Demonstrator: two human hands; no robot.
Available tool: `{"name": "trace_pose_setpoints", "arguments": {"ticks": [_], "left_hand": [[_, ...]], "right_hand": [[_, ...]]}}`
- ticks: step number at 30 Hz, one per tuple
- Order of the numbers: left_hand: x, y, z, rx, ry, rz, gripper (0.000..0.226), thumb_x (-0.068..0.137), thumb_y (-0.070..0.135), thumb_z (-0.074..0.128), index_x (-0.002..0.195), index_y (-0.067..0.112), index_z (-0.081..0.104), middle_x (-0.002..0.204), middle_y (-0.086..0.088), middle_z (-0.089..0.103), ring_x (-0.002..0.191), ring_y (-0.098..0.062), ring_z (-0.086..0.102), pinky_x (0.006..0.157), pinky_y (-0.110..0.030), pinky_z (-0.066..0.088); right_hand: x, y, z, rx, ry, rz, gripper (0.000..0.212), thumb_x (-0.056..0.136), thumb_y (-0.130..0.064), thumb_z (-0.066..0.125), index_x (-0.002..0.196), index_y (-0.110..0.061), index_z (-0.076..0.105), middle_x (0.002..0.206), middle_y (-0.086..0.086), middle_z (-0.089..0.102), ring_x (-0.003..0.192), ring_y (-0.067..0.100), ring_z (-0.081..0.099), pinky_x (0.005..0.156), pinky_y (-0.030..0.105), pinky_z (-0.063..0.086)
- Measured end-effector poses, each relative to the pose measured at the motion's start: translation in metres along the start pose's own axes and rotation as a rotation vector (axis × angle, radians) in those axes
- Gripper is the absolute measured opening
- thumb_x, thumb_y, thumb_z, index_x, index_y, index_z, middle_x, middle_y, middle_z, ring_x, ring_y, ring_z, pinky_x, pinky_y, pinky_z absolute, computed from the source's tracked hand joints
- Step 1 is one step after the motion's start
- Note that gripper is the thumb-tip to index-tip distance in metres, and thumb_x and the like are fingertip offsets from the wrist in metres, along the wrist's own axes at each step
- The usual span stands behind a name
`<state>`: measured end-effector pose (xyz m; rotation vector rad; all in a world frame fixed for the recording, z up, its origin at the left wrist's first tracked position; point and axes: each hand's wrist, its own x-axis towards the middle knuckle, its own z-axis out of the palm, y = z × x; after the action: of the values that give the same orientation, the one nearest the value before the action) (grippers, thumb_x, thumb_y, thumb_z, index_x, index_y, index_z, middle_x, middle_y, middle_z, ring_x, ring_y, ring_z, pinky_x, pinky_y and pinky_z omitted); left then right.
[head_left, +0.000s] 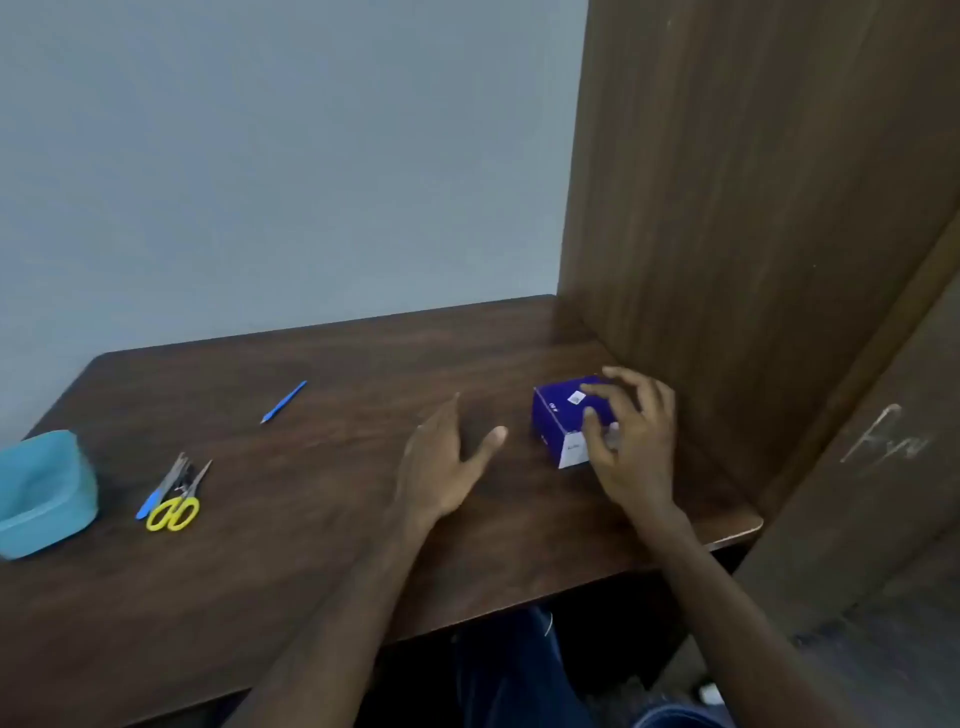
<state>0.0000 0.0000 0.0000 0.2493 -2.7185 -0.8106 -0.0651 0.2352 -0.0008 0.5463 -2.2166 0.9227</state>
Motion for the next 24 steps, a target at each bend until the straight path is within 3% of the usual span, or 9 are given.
{"name": "trace_pose_setpoints", "arguments": {"ticks": [4,8,14,18,21,24], "left_hand": [[0.021,0.048,0.030,-0.278,-0.133,-0.019,0.135,0.063,0.095,0.070,0.169,0.033,0.015,0.176,0.004,0.028,0.159,-0.020,0.033,0.125,-0.055,0.038],[0.032,0.047,0.056,-0.413,-0.243,0.040,0.148,0.055,0.081,0.090,0.170,0.035,0.009,0.172,0.008,0.036,0.154,-0.012,0.041,0.125,-0.046,0.040],[0.035,0.036,0.064,-0.387,-0.129,0.103,0.133,0.061,0.075,0.090,0.167,0.033,0.022,0.169,0.009,0.039,0.147,-0.005,0.042,0.114,-0.031,0.042],[0.034,0.039,0.065,-0.361,-0.132,0.144,0.121,0.068,0.071,0.088,0.165,0.029,0.030,0.161,0.009,0.051,0.138,-0.002,0.053,0.113,-0.034,0.051],[0.035,0.039,0.067,-0.373,-0.128,0.162,0.117,0.072,0.067,0.089,0.166,0.028,0.031,0.159,0.011,0.054,0.136,-0.003,0.057,0.111,-0.030,0.053],[0.036,0.038,0.068,-0.371,-0.109,0.174,0.115,0.073,0.064,0.091,0.165,0.028,0.032,0.158,0.013,0.055,0.137,-0.002,0.058,0.111,-0.026,0.051]], "right_hand": [[-0.011,0.031,-0.015,0.019,-0.074,0.242,0.052,0.089,-0.040,0.055,0.138,-0.026,0.066,0.149,-0.002,0.050,0.137,0.024,0.040,0.109,0.042,0.041],[-0.007,0.030,-0.012,0.121,-0.196,0.304,0.064,0.084,-0.049,0.048,0.145,-0.033,0.059,0.153,-0.003,0.045,0.140,0.022,0.039,0.112,0.045,0.041],[-0.010,0.041,-0.003,0.183,-0.239,0.308,0.050,0.093,-0.040,0.067,0.143,-0.035,0.060,0.153,-0.004,0.045,0.146,0.018,0.037,0.112,0.054,0.048],[-0.010,0.046,0.002,0.207,-0.218,0.333,0.046,0.097,-0.029,0.074,0.141,-0.037,0.061,0.153,-0.006,0.045,0.146,0.013,0.036,0.110,0.057,0.051],[-0.011,0.047,0.002,0.268,-0.165,0.357,0.048,0.097,-0.026,0.076,0.141,-0.037,0.061,0.151,-0.007,0.046,0.144,0.008,0.037,0.108,0.052,0.054],[-0.010,0.047,0.000,0.321,-0.103,0.346,0.053,0.095,-0.025,0.079,0.143,-0.033,0.058,0.147,-0.008,0.049,0.142,0.009,0.046,0.104,0.038,0.056]]}}
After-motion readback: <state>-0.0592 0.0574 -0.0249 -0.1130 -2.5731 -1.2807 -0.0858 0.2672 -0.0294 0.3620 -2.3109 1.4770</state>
